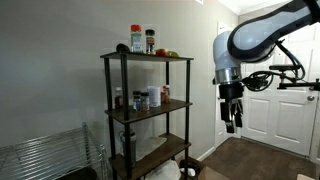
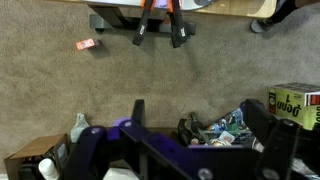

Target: Pick up the spice bottle to the immediate left of the the white can on the second shelf and put it on the top shelf

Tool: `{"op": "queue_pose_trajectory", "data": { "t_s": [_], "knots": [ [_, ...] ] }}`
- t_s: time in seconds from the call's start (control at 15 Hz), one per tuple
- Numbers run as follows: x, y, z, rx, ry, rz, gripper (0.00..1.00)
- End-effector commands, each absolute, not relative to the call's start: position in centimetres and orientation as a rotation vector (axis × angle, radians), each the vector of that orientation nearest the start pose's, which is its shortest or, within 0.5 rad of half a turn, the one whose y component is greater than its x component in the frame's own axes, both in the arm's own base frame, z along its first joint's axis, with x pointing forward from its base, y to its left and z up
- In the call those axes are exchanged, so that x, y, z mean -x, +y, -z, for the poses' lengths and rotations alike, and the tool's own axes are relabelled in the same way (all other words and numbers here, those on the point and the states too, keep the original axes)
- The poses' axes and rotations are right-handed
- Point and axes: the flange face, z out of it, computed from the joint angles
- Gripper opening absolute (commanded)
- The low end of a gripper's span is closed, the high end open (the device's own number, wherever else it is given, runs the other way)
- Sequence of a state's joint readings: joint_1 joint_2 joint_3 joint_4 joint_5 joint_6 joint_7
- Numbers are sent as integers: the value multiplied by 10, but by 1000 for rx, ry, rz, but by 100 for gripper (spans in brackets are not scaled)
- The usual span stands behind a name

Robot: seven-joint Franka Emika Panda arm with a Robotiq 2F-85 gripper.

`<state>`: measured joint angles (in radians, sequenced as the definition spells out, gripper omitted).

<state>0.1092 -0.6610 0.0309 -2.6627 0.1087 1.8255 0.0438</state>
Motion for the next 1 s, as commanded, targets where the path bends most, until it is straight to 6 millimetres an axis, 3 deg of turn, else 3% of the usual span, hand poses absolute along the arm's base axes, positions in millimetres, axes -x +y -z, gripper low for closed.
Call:
{"op": "queue_pose_trajectory", "data": {
  "t_s": [0.0, 0.6, 0.93],
  "knots": [
    [-318, 53, -427, 3060, -79, -281, 100],
    [-319, 52, -425, 3056, -82, -297, 100],
    [-344, 40, -402, 3053, -85, -254, 100]
  ]
}}
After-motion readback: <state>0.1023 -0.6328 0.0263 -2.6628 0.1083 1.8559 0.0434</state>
